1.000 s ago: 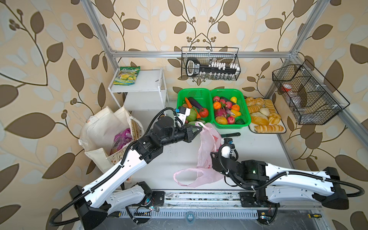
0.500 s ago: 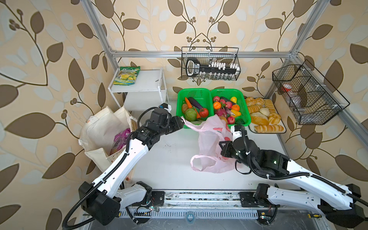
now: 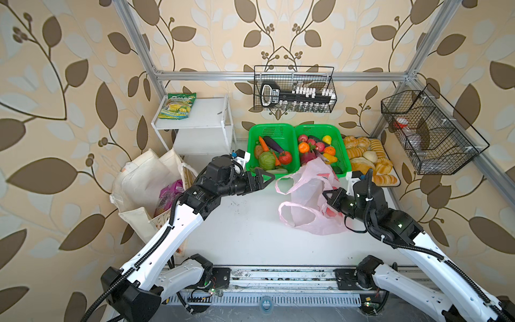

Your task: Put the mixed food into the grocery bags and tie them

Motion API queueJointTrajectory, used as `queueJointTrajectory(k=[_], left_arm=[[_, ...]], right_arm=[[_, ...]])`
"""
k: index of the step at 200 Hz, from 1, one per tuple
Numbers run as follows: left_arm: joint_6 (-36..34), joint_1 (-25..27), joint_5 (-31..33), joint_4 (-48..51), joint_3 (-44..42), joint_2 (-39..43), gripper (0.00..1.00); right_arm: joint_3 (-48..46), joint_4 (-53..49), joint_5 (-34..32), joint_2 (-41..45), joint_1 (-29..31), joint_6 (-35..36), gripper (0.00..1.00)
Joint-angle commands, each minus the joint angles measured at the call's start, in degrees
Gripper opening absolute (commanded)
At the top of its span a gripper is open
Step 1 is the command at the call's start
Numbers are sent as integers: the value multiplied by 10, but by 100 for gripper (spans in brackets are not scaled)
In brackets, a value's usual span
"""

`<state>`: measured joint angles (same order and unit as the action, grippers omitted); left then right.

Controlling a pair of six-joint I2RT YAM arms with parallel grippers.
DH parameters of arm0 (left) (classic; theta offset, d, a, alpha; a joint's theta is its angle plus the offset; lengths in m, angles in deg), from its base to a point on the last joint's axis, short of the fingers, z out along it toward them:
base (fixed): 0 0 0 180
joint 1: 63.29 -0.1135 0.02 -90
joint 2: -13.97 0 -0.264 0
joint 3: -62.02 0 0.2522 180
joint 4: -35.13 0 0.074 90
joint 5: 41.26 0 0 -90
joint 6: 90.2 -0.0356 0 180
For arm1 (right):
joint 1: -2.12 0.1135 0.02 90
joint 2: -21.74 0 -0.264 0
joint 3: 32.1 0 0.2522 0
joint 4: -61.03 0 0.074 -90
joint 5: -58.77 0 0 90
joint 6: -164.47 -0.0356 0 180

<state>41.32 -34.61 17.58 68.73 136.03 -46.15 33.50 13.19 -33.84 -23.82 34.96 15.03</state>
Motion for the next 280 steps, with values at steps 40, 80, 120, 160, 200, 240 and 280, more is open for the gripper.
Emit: queueJointTrajectory(k=[40, 80, 120, 160, 200, 240, 280], left_arm=[[39, 119, 48, -101, -23, -39, 99], [46, 155, 126, -79, -37, -50, 99], [9, 160, 164, -79, -48, -23, 99], [-28, 160, 160, -102, -63, 43, 99], [18, 160, 207, -120, -144, 95, 76], [98, 160, 149, -248, -216, 95, 72], [115, 160, 158, -279, -237, 88, 74]], right_arm=[[-23, 49, 59, 3, -3, -33, 0], [-35, 76, 71, 14, -4, -47, 0], [-52, 108, 84, 23, -4, -72, 0], [-73, 126, 85, 30, -8, -92, 0], [-91, 164, 99, 39, -13, -110, 0], [-94, 169, 102, 41, -18, -114, 0], [-96, 180, 103, 49, -26, -121, 0]])
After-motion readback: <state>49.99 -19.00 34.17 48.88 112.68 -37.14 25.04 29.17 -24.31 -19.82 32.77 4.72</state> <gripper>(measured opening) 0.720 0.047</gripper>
